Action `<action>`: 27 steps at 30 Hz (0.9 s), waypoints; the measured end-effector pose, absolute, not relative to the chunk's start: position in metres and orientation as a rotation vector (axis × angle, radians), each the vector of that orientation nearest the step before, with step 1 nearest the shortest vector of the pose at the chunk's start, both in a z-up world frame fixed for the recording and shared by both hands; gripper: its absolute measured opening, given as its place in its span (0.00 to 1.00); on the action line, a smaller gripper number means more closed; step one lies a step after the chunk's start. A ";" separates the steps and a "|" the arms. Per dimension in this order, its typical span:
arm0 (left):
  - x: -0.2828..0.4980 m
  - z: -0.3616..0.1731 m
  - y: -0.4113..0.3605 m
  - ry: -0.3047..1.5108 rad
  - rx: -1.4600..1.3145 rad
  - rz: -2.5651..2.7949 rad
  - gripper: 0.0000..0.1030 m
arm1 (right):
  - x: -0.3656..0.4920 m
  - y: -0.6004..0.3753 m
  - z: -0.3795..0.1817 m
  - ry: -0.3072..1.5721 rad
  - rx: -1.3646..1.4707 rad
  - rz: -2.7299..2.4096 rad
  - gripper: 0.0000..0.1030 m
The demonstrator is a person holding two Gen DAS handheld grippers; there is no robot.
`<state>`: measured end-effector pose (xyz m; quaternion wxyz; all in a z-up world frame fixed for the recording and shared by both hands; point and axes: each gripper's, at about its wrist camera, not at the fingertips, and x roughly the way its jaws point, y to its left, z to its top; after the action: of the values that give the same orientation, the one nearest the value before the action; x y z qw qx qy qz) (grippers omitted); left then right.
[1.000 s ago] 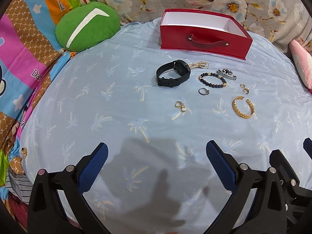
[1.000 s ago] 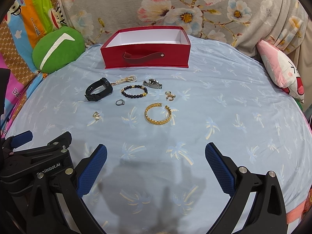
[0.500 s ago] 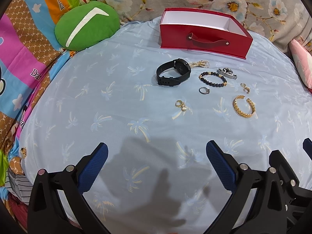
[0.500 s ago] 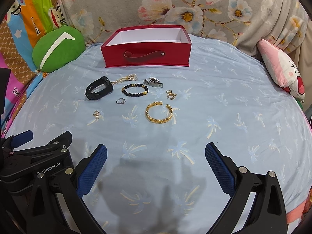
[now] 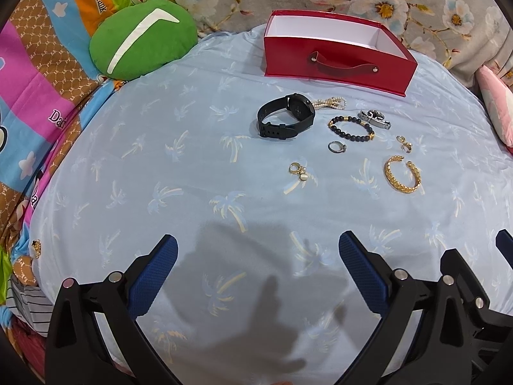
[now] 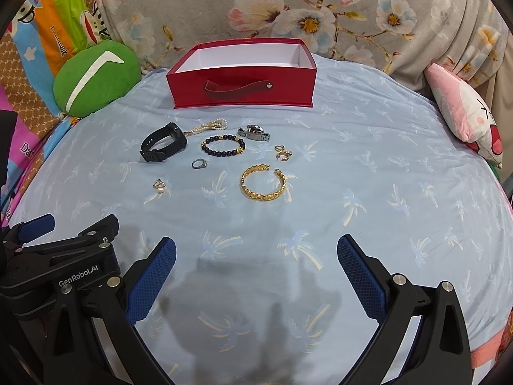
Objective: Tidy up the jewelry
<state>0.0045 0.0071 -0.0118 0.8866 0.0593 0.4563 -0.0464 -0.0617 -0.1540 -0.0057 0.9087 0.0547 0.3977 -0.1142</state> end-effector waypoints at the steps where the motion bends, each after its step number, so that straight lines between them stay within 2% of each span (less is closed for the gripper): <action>1: 0.005 -0.012 0.007 0.949 0.123 -0.098 0.95 | -0.061 -0.157 -0.005 0.820 0.113 -0.234 0.95; 14: 0.034 -0.024 0.011 0.984 0.100 -0.083 0.95 | -0.050 -0.173 -0.017 0.861 0.134 -0.235 0.95; 27: 0.128 -0.043 0.005 1.005 0.045 -0.068 0.95 | -0.024 -0.193 -0.033 0.896 0.158 -0.250 0.95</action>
<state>0.1280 0.0051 -0.0431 0.8756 0.0216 0.4814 -0.0325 -0.0239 -0.1934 -0.0326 0.8908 0.0762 0.4315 -0.1202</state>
